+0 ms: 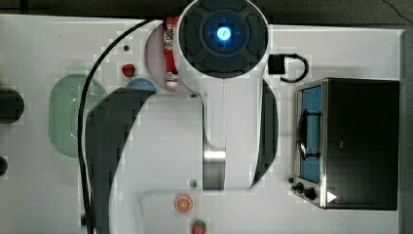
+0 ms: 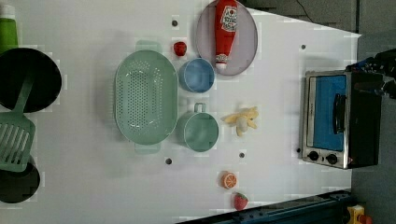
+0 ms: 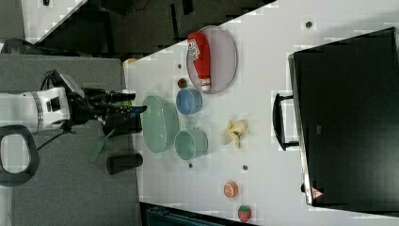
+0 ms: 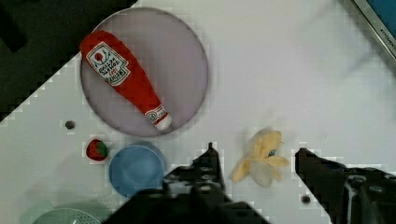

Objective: Pick banana from table and place on oven.

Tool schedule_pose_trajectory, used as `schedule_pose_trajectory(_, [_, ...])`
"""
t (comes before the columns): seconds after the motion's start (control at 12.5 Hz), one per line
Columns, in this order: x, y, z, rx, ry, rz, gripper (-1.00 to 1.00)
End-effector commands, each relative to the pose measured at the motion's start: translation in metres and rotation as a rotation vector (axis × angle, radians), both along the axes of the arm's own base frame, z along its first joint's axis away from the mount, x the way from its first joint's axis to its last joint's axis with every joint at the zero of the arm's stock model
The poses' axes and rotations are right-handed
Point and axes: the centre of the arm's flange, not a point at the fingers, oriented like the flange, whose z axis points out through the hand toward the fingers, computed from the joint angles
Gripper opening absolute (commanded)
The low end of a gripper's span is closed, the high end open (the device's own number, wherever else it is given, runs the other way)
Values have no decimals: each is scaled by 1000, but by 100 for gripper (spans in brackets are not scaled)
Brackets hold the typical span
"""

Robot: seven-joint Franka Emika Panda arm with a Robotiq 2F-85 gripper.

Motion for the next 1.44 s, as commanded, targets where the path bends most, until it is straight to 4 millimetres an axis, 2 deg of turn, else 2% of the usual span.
schedule_pose_trajectory(0.08, [-170, -21, 74, -27, 15, -141, 59])
schedule_pose_trajectory(0.24, [-169, -21, 74, -26, 15, -141, 100])
schedule_pose_trajectory(0.4, [-166, -20, 69, -28, 26, -138, 100])
schedule_pose_trajectory(0.56, [-154, -19, 47, -31, 69, -134, 100])
schedule_pose_trajectory(0.72, [-132, -17, 11, -34, 111, -129, 100])
schedule_pose_trajectory(1.12, [-73, -14, -95, -33, 129, -116, 100])
schedule_pose_trajectory(1.28, [-62, -14, -141, -31, 128, -114, 100])
schedule_pose_trajectory(1.44, [-61, -14, -187, -28, 122, -113, 100])
